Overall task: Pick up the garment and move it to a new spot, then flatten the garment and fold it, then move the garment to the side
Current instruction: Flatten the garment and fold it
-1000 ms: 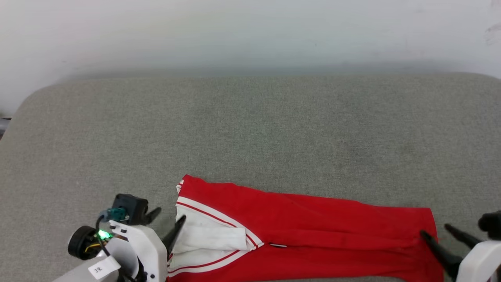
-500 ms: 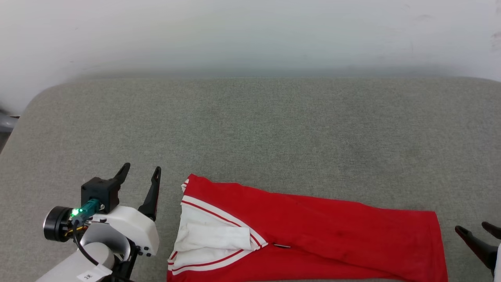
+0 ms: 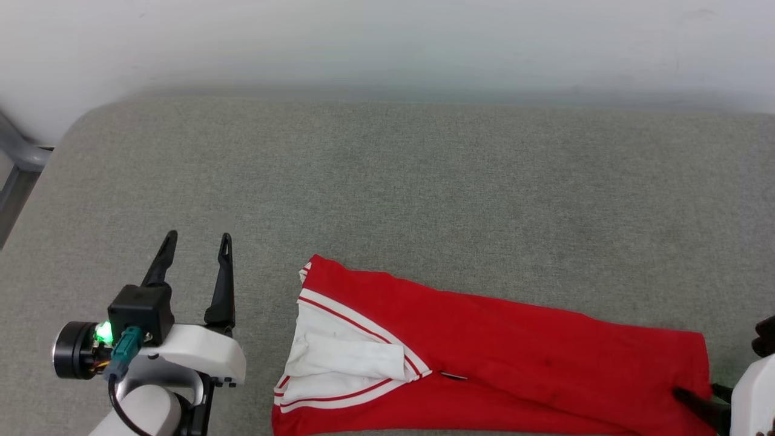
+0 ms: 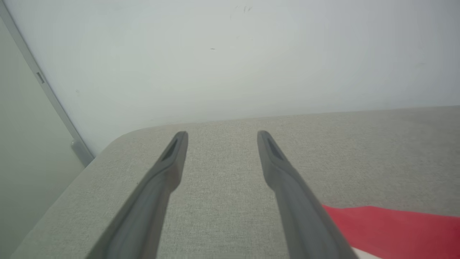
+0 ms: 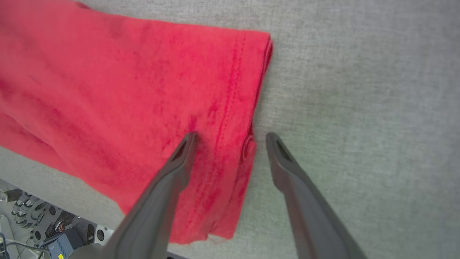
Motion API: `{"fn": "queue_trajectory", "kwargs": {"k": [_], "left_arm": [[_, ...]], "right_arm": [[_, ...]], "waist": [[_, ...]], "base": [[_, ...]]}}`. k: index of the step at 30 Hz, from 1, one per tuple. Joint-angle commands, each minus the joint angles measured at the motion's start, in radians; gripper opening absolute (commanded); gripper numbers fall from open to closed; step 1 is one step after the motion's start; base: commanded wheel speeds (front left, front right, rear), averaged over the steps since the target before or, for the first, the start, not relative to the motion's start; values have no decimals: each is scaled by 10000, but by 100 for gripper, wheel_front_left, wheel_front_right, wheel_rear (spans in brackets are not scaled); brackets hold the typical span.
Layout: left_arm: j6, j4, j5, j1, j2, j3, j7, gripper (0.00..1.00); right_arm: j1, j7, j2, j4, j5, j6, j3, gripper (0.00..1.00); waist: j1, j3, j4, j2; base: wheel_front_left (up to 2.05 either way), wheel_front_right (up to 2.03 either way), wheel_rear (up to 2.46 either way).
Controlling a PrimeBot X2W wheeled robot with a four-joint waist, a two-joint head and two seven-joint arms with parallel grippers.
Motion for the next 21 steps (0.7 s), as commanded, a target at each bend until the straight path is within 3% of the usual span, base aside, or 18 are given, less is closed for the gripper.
{"fn": "queue_trajectory", "kwargs": {"k": [1, 9, 20, 21], "left_arm": [[-112, -76, 235, 308, -177, 267, -71, 100], [-523, -375, 1564, 1601, -1133, 1637, -71, 100], [-1459, -311, 3030, 2697, -2664, 3142, -72, 100], [-1584, -260, 3166, 2738, -2771, 3211, -70, 100]], "right_arm": [[-194, -112, 126, 178, 77, -5, 155, 100], [-352, -914, 722, 880, 506, -2, 1137, 100], [-401, -2224, 872, 1505, 968, 9, 2248, 100], [-426, -2392, 845, 1543, 969, 9, 2296, 68]], "waist": [[0, 40, 36, 0], [0, -17, 120, 0], [0, -249, 156, 0], [0, -263, 154, 0]], "base": [[0, 0, 0], [0, 0, 0], [0, 0, 0], [0, 0, 0]]}}
